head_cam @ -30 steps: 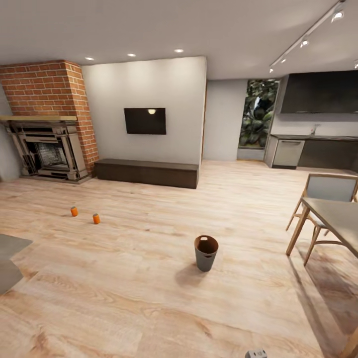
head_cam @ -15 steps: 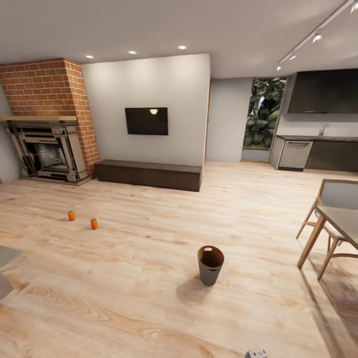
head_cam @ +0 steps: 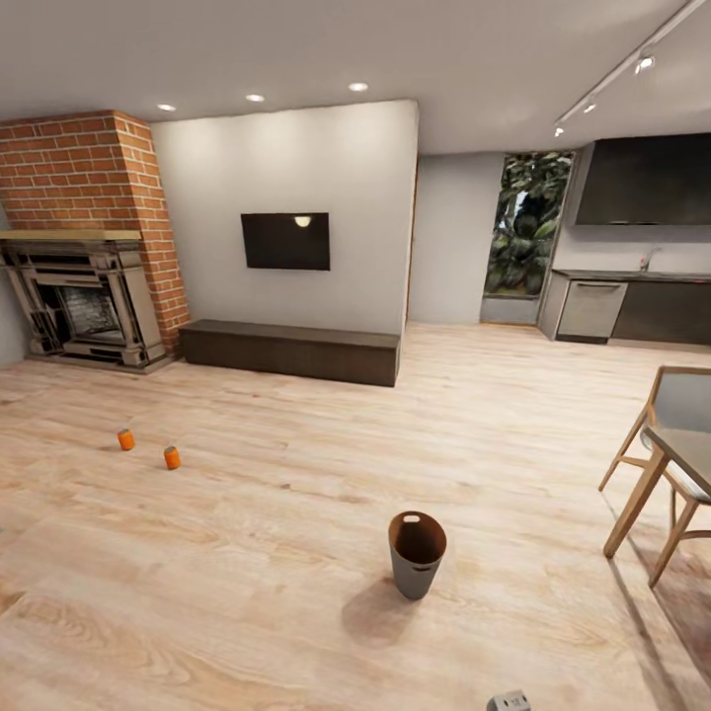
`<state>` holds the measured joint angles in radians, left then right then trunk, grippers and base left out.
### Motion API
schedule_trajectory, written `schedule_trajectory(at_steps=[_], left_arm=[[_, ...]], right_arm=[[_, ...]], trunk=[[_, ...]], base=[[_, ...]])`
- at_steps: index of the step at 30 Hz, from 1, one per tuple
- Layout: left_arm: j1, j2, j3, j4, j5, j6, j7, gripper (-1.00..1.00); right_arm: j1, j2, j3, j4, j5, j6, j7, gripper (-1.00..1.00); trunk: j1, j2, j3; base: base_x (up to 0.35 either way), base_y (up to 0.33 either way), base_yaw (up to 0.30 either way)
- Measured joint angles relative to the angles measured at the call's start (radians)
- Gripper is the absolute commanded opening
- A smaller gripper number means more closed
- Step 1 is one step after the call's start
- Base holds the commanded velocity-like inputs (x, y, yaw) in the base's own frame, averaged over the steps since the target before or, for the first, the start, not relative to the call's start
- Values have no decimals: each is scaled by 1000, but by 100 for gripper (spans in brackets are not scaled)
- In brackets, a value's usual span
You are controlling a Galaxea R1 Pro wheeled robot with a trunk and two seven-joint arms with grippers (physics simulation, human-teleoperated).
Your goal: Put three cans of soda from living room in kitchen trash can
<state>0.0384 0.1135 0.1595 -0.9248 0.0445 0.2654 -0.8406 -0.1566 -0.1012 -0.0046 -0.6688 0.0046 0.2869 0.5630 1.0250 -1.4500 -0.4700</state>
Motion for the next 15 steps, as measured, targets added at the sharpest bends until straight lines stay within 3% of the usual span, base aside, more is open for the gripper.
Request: schedule_trajectory(at_steps=[15], left_arm=[[0, 0, 0, 1, 0, 0, 0, 100]], right_arm=[[0, 0, 0, 0, 0, 0, 0, 100]], trunk=[[0, 0, 0]], base=[[348, -9, 0]])
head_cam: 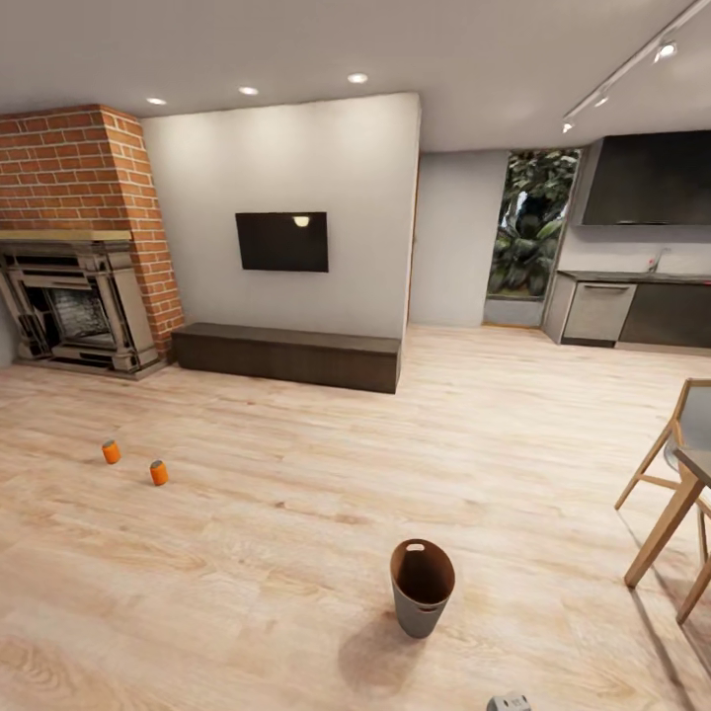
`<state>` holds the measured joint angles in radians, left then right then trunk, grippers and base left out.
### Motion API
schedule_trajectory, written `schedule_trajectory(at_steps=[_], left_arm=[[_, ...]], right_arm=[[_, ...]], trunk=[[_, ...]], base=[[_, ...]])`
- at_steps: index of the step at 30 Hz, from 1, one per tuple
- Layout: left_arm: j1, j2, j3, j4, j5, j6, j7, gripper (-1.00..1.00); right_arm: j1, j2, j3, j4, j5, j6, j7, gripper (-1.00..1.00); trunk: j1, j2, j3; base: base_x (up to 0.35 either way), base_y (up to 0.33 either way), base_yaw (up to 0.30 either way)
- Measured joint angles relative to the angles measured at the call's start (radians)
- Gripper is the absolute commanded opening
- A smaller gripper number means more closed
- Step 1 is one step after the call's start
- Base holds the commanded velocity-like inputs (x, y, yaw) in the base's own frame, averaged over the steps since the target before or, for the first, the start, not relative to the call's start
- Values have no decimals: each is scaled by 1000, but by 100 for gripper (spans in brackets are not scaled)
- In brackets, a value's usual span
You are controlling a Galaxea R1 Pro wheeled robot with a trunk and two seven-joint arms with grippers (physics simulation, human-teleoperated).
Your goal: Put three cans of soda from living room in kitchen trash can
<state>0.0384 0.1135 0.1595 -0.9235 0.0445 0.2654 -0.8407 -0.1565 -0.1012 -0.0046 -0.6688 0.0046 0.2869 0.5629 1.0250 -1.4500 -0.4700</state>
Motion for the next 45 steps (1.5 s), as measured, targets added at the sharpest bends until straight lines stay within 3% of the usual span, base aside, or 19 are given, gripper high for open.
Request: schedule_trajectory(at_steps=[9, 15, 17, 37, 45], left_arm=[[0, 0, 1, 0, 0, -1, -2, 100], [0, 0, 2, 0, 0, -2, -3, 100], [11, -6, -6, -11, 8, 4, -14, 100], [16, -6, -6, -22, 8, 3, -26, 100], [19, -11, 2, -30, 6, 2, -18, 100]], right_arm=[[0, 0, 0, 0, 0, 0, 0, 100], [0, 0, 0, 0, 0, -1, 0, 100], [11, -11, -11, 11, -7, -12, 7, 100], [15, -11, -13, 11, -7, -14, 7, 100], [15, -13, 1, -13, -2, -7, 11, 100]], trunk=[[0, 0, 0], [0, 0, 0], [0, 0, 0], [0, 0, 0], [0, 0, 0]], base=[[190, 0, 0], [8, 0, 0], [0, 0, 0], [0, 0, 0], [0, 0, 0]])
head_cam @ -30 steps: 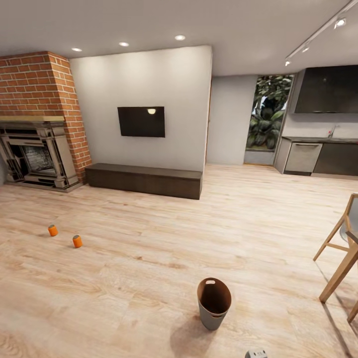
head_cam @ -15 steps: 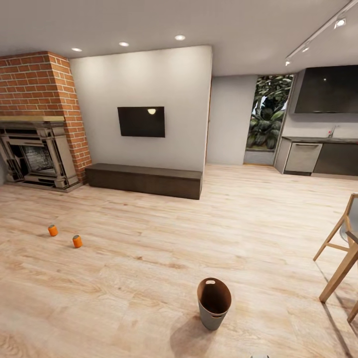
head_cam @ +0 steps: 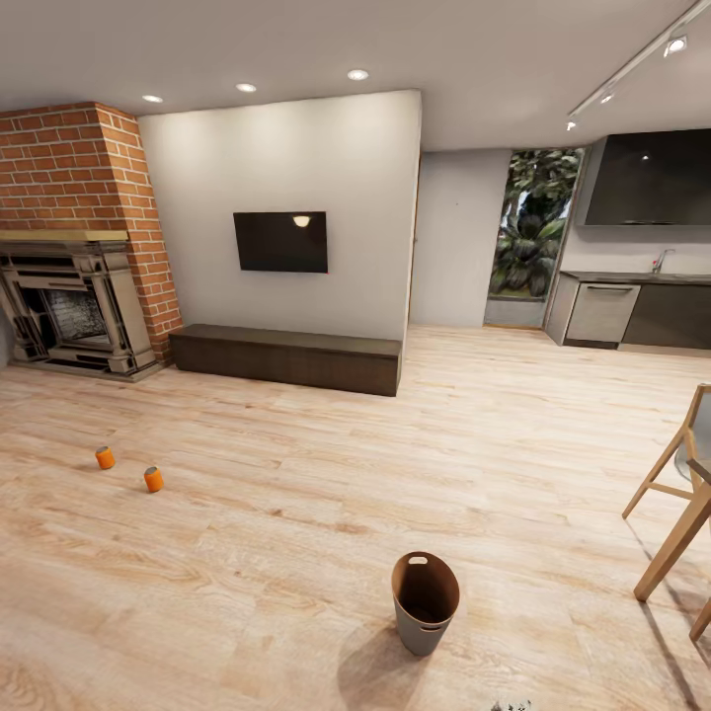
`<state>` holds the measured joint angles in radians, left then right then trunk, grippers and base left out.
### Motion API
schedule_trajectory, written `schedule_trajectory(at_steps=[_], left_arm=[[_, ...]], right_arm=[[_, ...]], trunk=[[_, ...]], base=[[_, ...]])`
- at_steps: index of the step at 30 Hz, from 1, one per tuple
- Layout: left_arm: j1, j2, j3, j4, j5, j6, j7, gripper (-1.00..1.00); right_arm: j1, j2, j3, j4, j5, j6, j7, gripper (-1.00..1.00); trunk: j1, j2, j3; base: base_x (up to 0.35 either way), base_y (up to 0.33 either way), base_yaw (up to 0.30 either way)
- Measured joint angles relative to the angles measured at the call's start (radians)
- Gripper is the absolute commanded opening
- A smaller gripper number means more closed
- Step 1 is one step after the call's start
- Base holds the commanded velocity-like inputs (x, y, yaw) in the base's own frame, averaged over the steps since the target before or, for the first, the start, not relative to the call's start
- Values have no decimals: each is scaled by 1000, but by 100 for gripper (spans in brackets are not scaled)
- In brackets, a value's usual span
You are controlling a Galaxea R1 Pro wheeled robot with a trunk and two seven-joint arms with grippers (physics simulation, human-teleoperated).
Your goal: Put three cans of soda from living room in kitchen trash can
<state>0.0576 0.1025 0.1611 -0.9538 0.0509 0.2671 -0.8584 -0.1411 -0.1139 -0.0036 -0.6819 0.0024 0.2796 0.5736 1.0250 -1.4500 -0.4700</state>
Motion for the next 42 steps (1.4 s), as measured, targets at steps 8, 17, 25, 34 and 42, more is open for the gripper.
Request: schedule_trajectory(at_steps=[8, 17, 25, 34, 42], left_arm=[[1, 0, 4, -51, 0, 1, 1, 100], [1, 0, 4, -52, 0, 1, 1, 100], [1, 0, 4, -52, 0, 1, 1, 100], [1, 7, 3, -78, 0, 1, -4, 100], [1, 15, 4, -94, 0, 1, -54, 100]], right_arm=[[0, -16, 1, -63, 2, 1, 101, 100], [0, -16, 1, -65, 2, 1, 104, 100], [0, -16, 1, -65, 2, 1, 104, 100], [0, -16, 1, -65, 2, 1, 104, 100], [0, -16, 1, -65, 2, 1, 104, 100]], trunk=[[0, 0, 0], [0, 0, 0], [0, 0, 0], [0, 0, 0], [0, 0, 0]], base=[[100, 0, 0], [280, 0, 0], [83, 1, 0], [116, 21, 0], [61, 12, 0]])
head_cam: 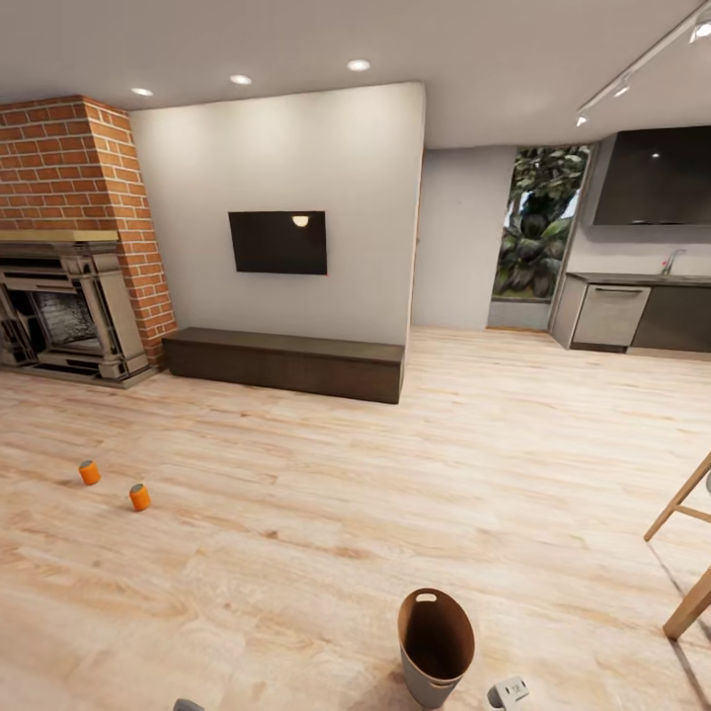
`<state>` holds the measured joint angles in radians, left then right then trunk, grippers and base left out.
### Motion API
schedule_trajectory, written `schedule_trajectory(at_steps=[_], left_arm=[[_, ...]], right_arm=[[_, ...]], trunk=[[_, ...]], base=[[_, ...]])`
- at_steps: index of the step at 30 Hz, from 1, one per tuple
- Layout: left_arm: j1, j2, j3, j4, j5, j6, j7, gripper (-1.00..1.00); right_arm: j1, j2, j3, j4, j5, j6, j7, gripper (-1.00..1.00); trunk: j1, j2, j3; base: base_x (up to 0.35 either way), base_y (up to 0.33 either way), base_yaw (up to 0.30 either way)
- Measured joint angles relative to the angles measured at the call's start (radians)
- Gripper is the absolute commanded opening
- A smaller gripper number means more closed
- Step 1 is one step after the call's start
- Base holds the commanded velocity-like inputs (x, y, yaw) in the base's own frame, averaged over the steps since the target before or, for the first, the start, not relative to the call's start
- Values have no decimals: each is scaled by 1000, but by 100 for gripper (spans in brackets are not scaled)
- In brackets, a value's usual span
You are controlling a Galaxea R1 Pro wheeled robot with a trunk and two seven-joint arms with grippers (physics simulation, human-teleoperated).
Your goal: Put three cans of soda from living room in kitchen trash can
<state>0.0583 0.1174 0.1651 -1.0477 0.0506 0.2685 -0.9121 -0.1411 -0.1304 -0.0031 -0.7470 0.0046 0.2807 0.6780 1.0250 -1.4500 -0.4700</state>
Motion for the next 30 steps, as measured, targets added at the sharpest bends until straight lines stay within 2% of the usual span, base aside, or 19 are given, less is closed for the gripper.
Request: schedule_trajectory(at_steps=[6, 14, 21, 30], left_arm=[[0, 2, 0, -1, 0, 0, -21, 100], [0, 2, 0, -2, 0, 0, -26, 100], [0, 2, 1, -2, 0, 0, -27, 100], [0, 2, 1, -2, 0, 0, -27, 100]], right_arm=[[0, 0, 0, 0, 0, 0, 0, 100], [0, 0, 0, 0, 0, 0, 0, 100], [0, 0, 0, 0, 0, 0, 0, 100], [0, -3, -1, -6, 0, 0, 0, 100]], trunk=[[0, 0, 0], [0, 0, 0], [0, 0, 0], [0, 0, 0]], base=[[167, 55, 0], [57, 13, 0], [182, 1, 0], [21, 0, 0]])
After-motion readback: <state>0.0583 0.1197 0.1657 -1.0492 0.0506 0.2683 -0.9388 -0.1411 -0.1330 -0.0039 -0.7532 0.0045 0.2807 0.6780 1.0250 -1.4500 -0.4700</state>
